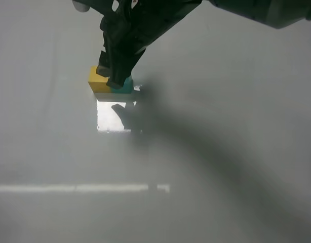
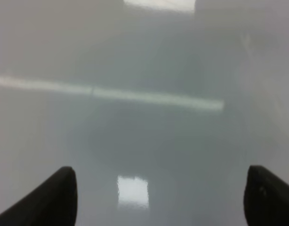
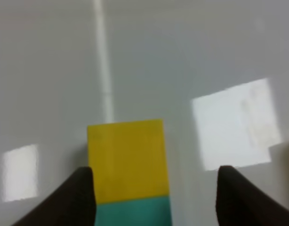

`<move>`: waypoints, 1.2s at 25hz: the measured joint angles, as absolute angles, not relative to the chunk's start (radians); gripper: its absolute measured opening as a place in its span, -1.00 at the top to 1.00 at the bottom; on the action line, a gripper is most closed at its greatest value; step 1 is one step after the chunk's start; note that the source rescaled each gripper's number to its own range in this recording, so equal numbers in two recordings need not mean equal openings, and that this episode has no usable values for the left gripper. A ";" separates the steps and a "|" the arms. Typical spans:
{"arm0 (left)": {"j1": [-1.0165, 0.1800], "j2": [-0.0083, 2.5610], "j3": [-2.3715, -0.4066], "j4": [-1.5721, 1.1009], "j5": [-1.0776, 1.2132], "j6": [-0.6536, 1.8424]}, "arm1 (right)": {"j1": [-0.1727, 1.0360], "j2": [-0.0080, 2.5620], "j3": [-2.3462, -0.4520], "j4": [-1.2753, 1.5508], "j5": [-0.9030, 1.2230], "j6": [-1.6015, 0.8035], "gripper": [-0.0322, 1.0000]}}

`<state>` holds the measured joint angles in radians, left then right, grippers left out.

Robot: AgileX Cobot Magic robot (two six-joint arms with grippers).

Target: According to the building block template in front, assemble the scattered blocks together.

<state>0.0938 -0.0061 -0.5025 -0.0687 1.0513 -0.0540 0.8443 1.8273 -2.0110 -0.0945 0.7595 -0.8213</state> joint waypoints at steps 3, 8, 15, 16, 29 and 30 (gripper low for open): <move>0.094 -0.006 -0.503 -0.069 1.051 -0.054 | 0.865 1.749 -2.011 -0.136 0.772 -0.804 0.14; 0.094 -0.006 -0.503 -0.069 1.051 -0.054 | 0.823 1.651 -2.011 -0.189 0.862 -0.739 0.14; 0.094 -0.006 -0.503 -0.069 1.051 -0.054 | 0.531 1.575 -2.002 -0.238 1.062 -0.584 0.14; 0.094 -0.006 -0.503 -0.069 1.051 -0.054 | 0.467 1.551 -1.993 -0.240 1.071 -0.558 0.13; 0.094 -0.006 -0.503 -0.069 1.051 -0.054 | -0.042 0.969 -1.302 -0.253 0.951 -0.356 0.14; 0.094 -0.006 -0.503 -0.069 1.051 -0.054 | -0.060 0.892 -1.243 -0.253 0.935 -0.341 0.14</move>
<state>0.0938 -0.0061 -0.5025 -0.0687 1.0513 -0.0540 -0.0604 0.8916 -1.2425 -0.2531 0.9349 -0.3408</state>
